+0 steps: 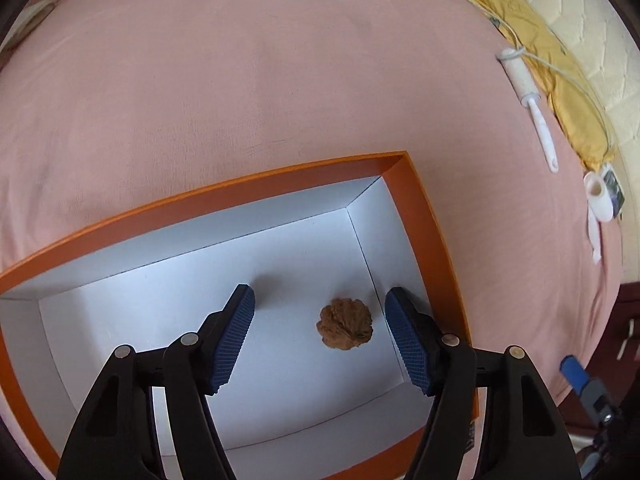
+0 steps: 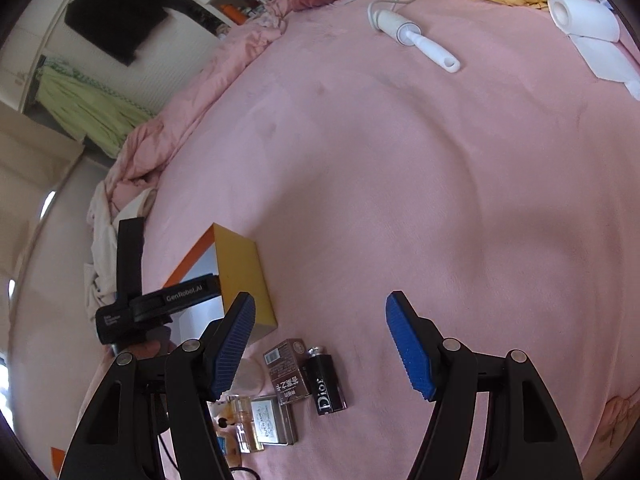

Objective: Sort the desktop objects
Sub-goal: 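Grasp the brown walnut ball in the box with the left tool and set it outside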

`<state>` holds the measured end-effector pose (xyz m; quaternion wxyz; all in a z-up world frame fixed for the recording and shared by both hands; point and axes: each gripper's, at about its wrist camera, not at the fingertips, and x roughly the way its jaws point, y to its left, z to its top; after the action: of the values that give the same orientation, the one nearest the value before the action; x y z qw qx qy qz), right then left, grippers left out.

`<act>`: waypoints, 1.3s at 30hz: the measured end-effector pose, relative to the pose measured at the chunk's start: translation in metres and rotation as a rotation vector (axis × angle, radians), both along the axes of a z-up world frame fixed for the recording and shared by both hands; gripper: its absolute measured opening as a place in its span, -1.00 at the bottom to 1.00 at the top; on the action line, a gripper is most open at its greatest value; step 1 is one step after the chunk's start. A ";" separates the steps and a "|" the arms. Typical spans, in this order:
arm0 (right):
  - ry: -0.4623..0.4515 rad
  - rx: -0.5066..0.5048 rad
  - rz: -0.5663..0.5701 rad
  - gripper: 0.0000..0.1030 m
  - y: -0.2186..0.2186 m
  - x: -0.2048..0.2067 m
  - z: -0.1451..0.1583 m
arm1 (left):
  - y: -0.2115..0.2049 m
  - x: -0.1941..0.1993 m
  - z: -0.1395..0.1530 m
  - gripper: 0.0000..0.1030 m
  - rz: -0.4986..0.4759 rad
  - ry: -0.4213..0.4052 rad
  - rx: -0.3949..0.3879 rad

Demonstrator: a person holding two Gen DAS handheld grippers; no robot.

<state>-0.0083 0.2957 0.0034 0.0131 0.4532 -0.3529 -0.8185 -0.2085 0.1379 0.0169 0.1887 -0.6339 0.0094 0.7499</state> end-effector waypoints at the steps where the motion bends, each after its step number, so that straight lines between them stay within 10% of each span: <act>1: -0.008 0.002 0.000 0.32 -0.001 0.000 -0.001 | 0.000 0.001 -0.001 0.33 0.001 0.001 0.001; 6: -0.018 -0.003 -0.011 0.32 -0.002 0.005 -0.005 | 0.011 0.010 -0.004 0.12 -0.063 0.035 -0.129; 7: -0.015 -0.004 -0.014 0.32 -0.002 0.006 -0.004 | 0.009 0.008 -0.005 -0.40 -0.062 0.046 -0.182; 8: -0.009 -0.004 -0.014 0.32 -0.002 0.007 -0.002 | 0.007 0.007 -0.006 -0.45 -0.060 0.050 -0.214; 15: 0.015 -0.011 -0.007 0.32 -0.007 0.005 0.005 | -0.024 0.010 0.002 -0.45 -0.020 0.024 -0.089; 21: 0.021 0.009 0.057 0.32 -0.026 -0.003 0.009 | -0.084 0.049 0.071 -0.45 0.078 0.173 0.098; 27: -0.011 0.142 0.186 0.32 -0.071 -0.007 0.012 | -0.132 0.103 0.133 -0.45 0.148 0.338 0.023; 39: -0.060 0.292 0.313 0.32 -0.119 0.027 0.010 | -0.124 0.153 0.043 -0.44 0.224 0.130 0.079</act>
<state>0.0185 0.1767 0.0135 0.0636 0.5236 -0.1562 -0.8351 -0.0558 0.0137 0.0597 0.1274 -0.5732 -0.0788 0.8056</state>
